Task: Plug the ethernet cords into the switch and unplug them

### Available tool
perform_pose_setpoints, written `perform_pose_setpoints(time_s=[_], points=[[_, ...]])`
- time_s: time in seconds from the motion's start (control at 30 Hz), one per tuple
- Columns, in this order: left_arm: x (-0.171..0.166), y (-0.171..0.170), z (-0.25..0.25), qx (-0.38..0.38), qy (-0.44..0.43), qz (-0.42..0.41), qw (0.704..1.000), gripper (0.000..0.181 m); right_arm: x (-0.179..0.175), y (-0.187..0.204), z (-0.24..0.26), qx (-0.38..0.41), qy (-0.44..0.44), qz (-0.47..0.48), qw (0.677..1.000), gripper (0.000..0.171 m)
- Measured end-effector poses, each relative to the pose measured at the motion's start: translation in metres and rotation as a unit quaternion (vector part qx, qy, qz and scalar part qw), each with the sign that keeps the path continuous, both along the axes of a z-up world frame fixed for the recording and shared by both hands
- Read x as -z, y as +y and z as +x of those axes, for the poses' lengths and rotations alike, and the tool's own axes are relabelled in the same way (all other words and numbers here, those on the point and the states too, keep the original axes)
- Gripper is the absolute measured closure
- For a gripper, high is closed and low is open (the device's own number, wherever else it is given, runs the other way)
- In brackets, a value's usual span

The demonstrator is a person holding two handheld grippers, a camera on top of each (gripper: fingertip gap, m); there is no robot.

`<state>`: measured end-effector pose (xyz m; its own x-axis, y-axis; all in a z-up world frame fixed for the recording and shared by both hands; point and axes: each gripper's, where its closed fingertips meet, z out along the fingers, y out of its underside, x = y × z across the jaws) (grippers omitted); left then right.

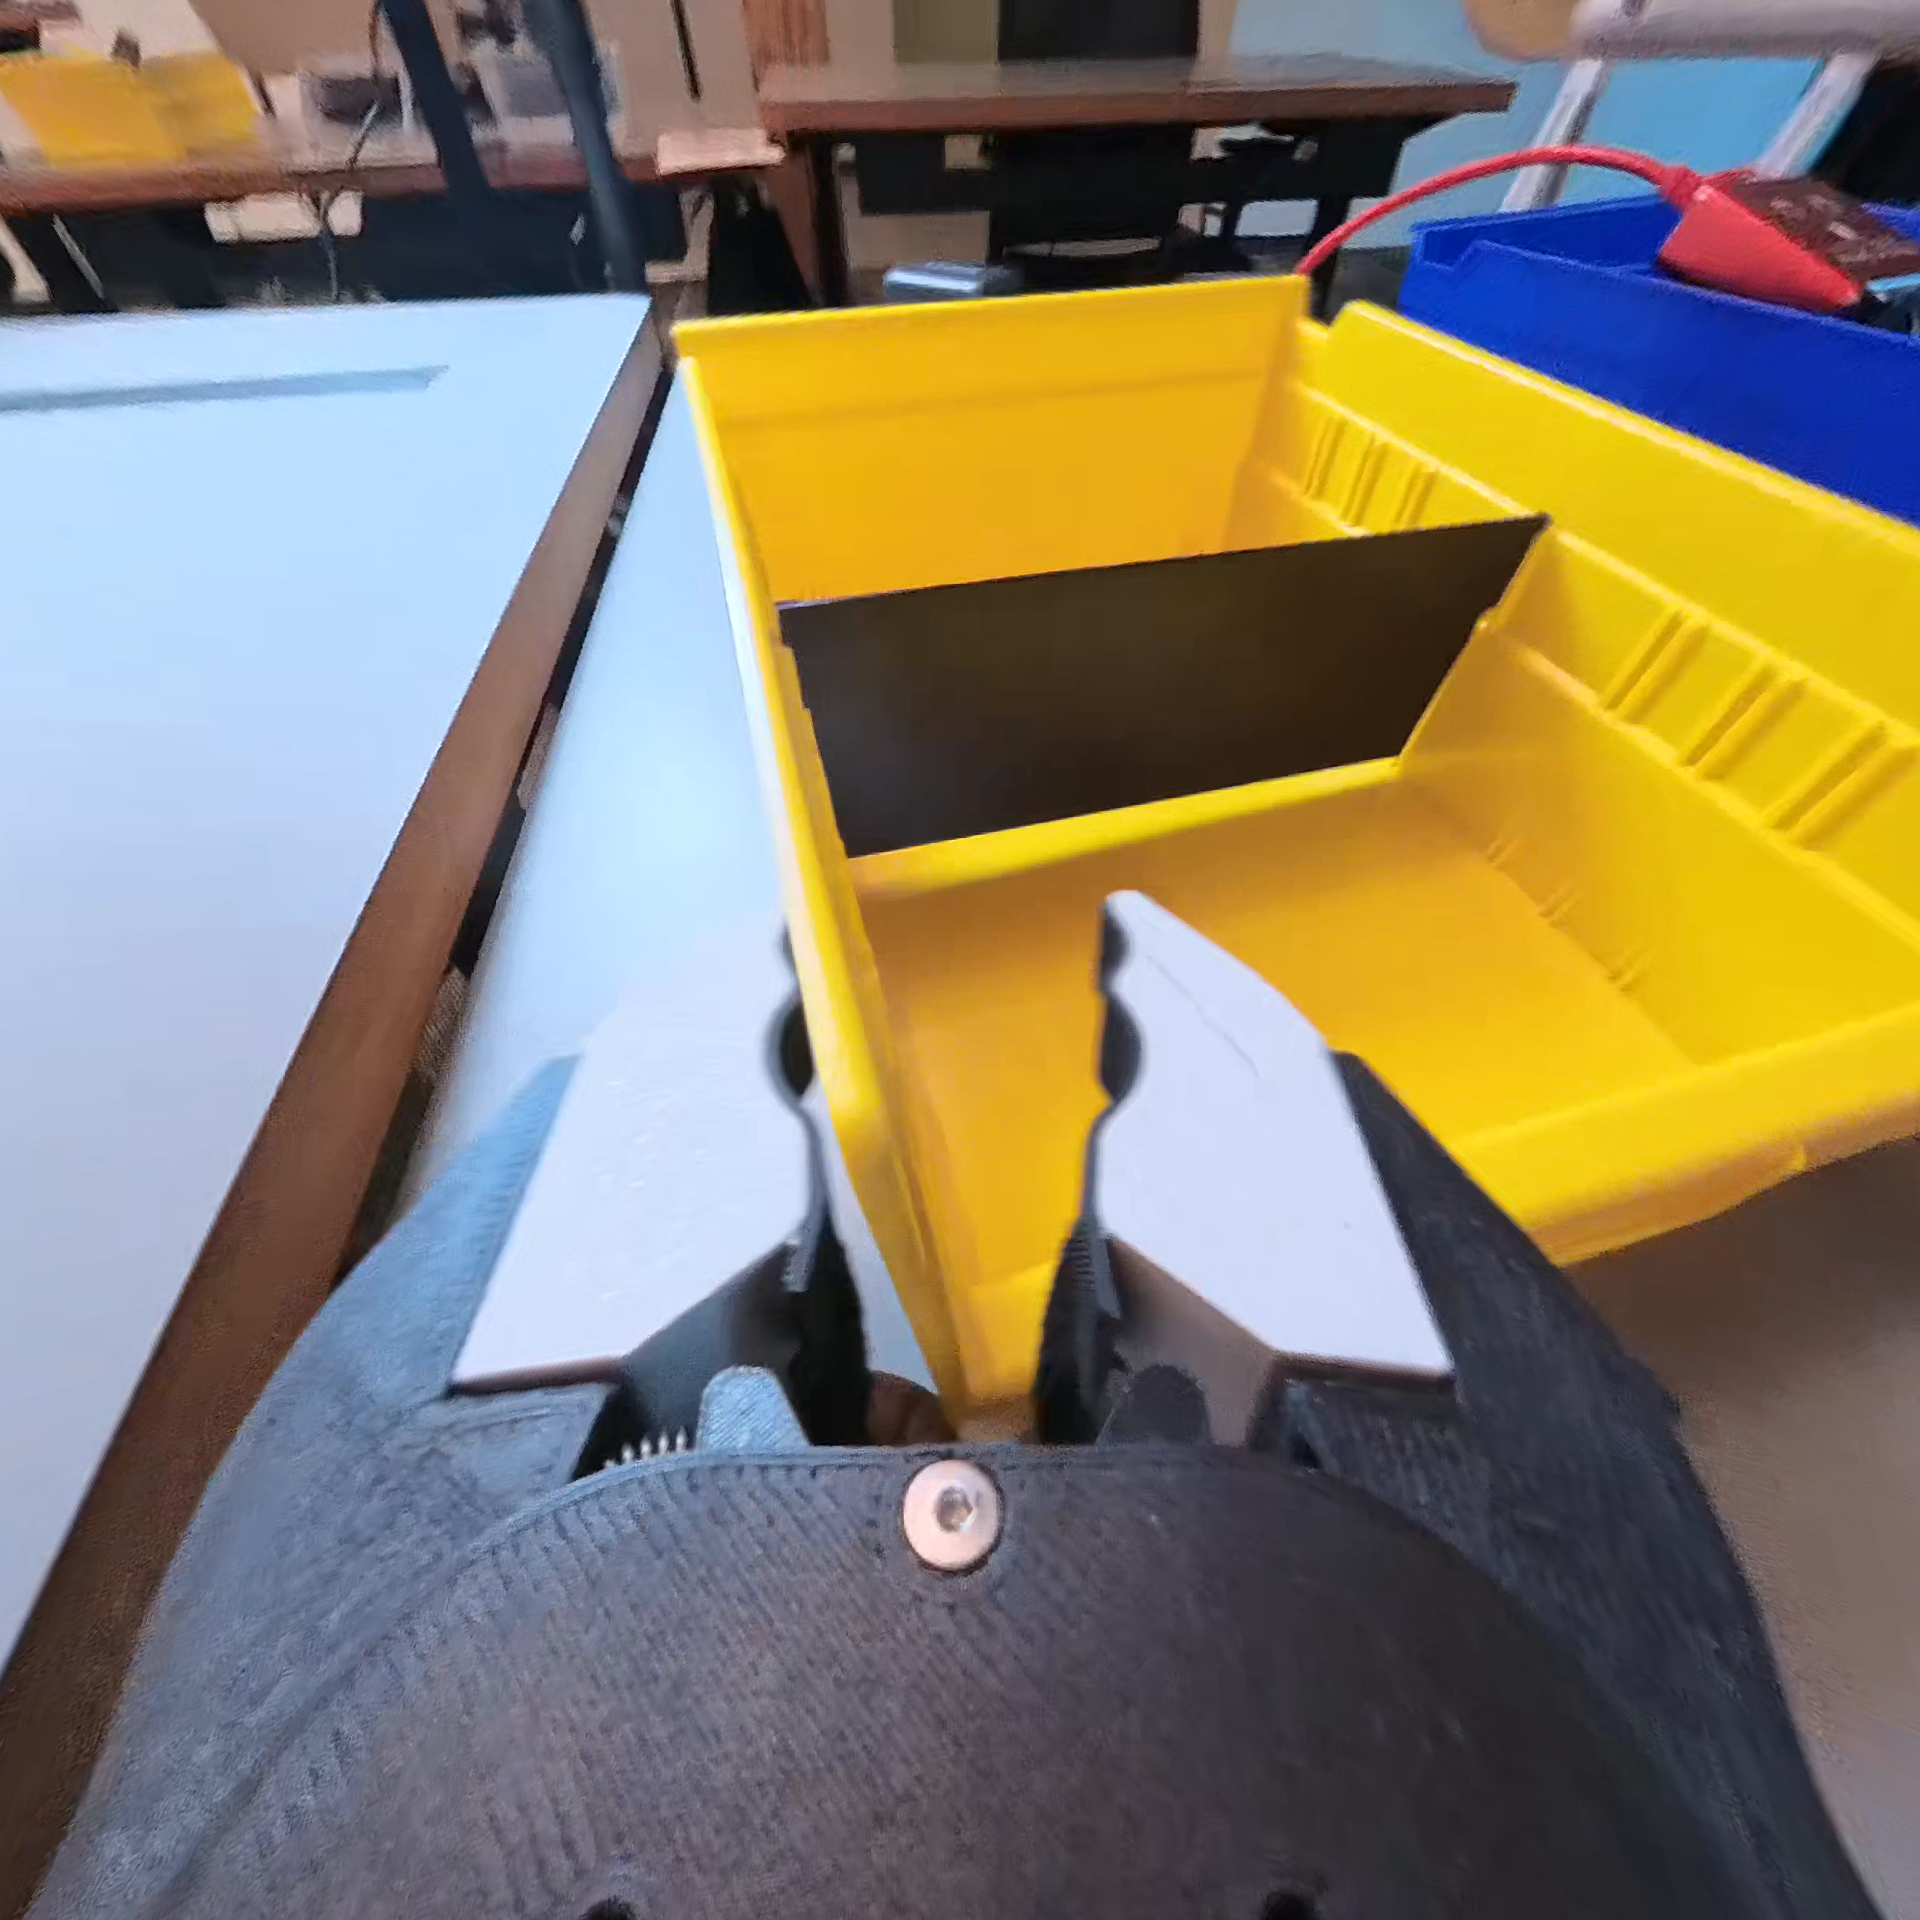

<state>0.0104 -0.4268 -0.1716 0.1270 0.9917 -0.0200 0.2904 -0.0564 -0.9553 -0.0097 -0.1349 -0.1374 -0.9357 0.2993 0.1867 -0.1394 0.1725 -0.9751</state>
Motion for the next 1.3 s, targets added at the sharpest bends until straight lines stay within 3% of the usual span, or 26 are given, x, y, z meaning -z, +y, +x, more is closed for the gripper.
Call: perform_pose_setpoints(time_s=[0.07,0.13,0.27,0.43,0.53,0.73,0.87,0.97,1.07,1.17,1.3], points=[[-0.001,-0.004,-0.003,-0.028,0.001,-0.036,0.999,0.159,0.001,-0.003,0.003,-0.009,-0.002,0.002,1.0,0.103],[-0.001,-0.012,-0.003,-0.07,-0.023,-0.077,0.994,0.173,0.003,-0.006,0.007,-0.018,-0.001,0.009,1.0,0.103],[-0.031,0.002,-0.005,-0.078,0.039,-0.044,0.995,0.177,0.008,-0.012,0.017,-0.043,-0.005,0.026,0.999,0.102],[-0.079,0.028,0.001,-0.075,0.139,-0.081,0.984,0.176,0.015,-0.023,0.031,-0.071,-0.003,0.048,0.996,0.1],[-0.109,0.048,0.008,-0.083,0.216,-0.149,0.961,0.176,0.013,-0.028,0.037,-0.07,0.007,0.048,0.996,0.1],[-0.159,0.072,0.032,-0.095,0.322,-0.148,0.93,0.175,-0.007,-0.03,0.038,-0.021,0.003,0.001,1.0,0.101],[-0.187,0.104,0.051,-0.097,0.406,-0.125,0.9,0.175,-0.047,-0.025,0.051,-0.016,0.061,-0.076,0.995,0.097],[-0.205,0.141,0.061,-0.089,0.478,-0.072,0.871,0.175,-0.084,0.003,0.046,0.069,0.139,-0.125,0.98,0.106],[-0.217,0.181,0.067,-0.075,0.539,-0.021,0.839,0.175,-0.123,0.059,0.037,0.177,0.227,-0.159,0.944,0.149],[-0.228,0.222,0.064,-0.054,0.566,0.022,0.823,0.174,-0.147,0.108,0.04,0.238,0.292,-0.143,0.915,0.154],[-0.241,0.289,0.041,0.012,0.549,0.091,0.83,0.172,-0.17,0.183,0.05,0.33,0.329,-0.132,0.875,0.158]])
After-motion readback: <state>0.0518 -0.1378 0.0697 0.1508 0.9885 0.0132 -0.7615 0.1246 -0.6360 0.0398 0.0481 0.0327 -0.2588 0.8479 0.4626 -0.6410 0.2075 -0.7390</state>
